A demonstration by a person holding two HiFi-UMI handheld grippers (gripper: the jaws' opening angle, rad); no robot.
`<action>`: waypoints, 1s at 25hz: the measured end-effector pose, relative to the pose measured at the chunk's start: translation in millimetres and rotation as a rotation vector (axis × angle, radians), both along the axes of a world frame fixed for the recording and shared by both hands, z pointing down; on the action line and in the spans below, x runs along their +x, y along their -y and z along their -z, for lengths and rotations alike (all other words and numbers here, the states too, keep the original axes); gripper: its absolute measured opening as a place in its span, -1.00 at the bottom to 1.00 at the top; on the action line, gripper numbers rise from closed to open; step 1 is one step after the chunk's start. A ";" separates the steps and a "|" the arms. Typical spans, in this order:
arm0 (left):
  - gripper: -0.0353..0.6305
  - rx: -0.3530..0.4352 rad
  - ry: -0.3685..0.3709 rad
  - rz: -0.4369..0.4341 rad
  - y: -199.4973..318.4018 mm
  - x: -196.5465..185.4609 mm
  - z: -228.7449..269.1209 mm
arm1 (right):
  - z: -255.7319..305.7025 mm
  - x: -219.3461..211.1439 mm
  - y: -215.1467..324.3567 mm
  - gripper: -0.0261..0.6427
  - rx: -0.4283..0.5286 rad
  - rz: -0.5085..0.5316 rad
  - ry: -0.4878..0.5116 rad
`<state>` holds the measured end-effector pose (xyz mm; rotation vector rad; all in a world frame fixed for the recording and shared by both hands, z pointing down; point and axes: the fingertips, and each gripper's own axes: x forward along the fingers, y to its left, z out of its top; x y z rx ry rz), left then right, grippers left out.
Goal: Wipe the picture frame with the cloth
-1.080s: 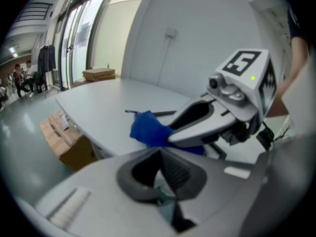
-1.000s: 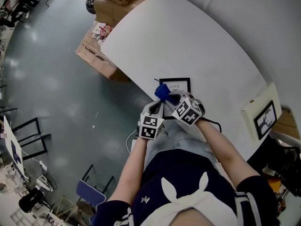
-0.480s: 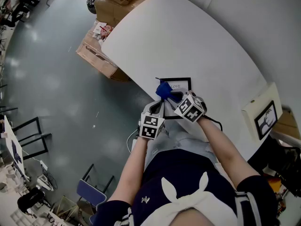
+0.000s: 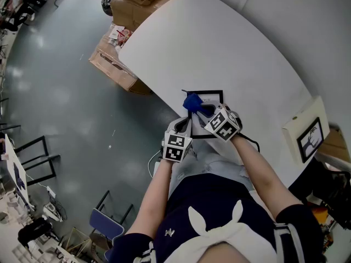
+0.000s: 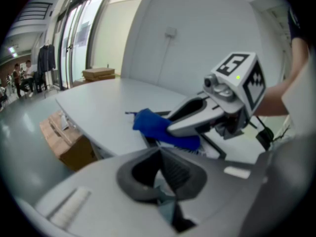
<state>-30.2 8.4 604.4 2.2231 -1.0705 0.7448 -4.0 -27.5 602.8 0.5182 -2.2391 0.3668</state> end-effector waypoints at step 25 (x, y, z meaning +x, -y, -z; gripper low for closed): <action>-0.89 0.008 0.001 -0.001 0.9 0.1 -1.0 | 0.3 29.7 27.5 -0.72 0.065 -0.077 -0.065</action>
